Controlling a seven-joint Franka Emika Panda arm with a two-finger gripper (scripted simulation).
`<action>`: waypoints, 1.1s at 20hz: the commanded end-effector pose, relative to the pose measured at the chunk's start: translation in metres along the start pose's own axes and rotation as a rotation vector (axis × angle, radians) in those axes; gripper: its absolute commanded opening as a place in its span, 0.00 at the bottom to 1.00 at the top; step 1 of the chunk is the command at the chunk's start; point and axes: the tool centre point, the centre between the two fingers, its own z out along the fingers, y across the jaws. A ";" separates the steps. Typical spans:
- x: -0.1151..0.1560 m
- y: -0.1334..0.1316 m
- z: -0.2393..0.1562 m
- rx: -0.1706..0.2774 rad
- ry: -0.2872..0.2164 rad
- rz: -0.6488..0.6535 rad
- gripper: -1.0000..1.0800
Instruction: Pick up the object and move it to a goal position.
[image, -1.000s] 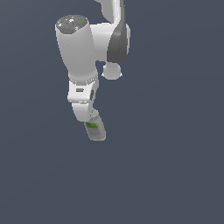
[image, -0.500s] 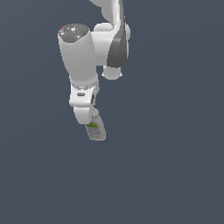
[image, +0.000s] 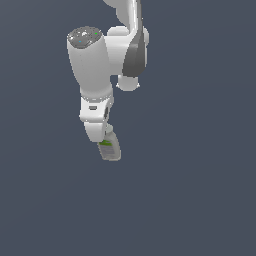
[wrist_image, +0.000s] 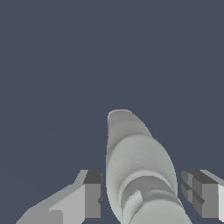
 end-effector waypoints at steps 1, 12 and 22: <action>0.003 -0.001 -0.003 -0.001 0.000 0.000 0.00; 0.048 -0.032 -0.041 -0.001 -0.002 0.000 0.00; 0.132 -0.087 -0.113 0.000 -0.005 0.000 0.00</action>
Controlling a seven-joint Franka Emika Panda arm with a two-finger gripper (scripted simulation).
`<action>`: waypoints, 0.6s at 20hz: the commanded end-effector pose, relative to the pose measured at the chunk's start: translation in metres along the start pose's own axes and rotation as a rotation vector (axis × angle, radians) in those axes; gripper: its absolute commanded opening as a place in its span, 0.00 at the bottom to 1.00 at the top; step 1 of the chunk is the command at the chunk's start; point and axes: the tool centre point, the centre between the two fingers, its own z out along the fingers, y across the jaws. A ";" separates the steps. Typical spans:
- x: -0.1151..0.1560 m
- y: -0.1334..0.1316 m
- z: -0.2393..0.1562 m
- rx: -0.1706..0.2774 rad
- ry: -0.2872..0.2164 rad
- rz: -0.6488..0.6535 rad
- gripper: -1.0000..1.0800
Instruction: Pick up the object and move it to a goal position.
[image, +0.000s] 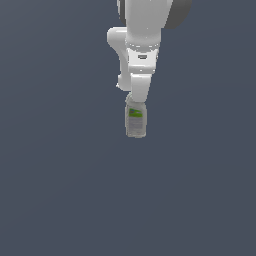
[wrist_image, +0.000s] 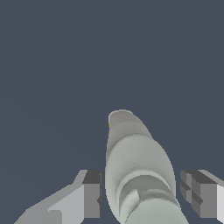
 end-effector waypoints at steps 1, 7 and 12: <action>0.022 -0.013 -0.024 -0.012 0.000 0.000 0.00; 0.070 -0.043 -0.065 -0.011 0.001 0.000 0.00; 0.099 -0.059 -0.090 -0.010 0.003 0.000 0.00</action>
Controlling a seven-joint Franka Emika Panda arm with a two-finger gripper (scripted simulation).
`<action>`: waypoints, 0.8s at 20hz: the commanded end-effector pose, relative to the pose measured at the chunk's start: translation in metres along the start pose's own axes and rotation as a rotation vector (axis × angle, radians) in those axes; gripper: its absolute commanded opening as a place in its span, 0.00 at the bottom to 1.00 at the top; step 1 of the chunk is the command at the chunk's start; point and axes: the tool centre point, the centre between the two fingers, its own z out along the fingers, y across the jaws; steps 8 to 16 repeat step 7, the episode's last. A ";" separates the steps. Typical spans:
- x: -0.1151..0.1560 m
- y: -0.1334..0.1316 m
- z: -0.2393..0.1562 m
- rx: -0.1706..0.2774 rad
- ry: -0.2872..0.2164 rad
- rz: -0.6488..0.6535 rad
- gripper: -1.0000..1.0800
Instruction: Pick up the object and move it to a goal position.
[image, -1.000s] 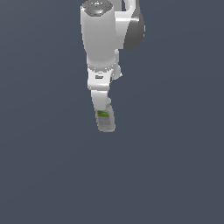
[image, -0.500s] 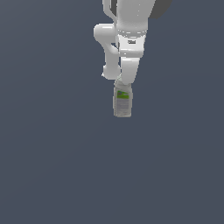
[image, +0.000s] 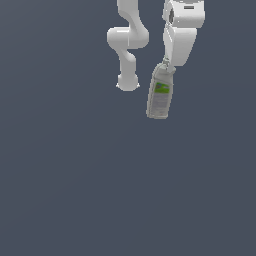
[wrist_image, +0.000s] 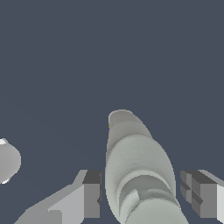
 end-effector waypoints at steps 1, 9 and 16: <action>0.012 -0.006 -0.015 -0.010 0.003 0.002 0.00; 0.023 -0.011 -0.024 -0.010 0.004 0.002 0.00; 0.023 -0.011 -0.024 -0.010 0.004 0.002 0.00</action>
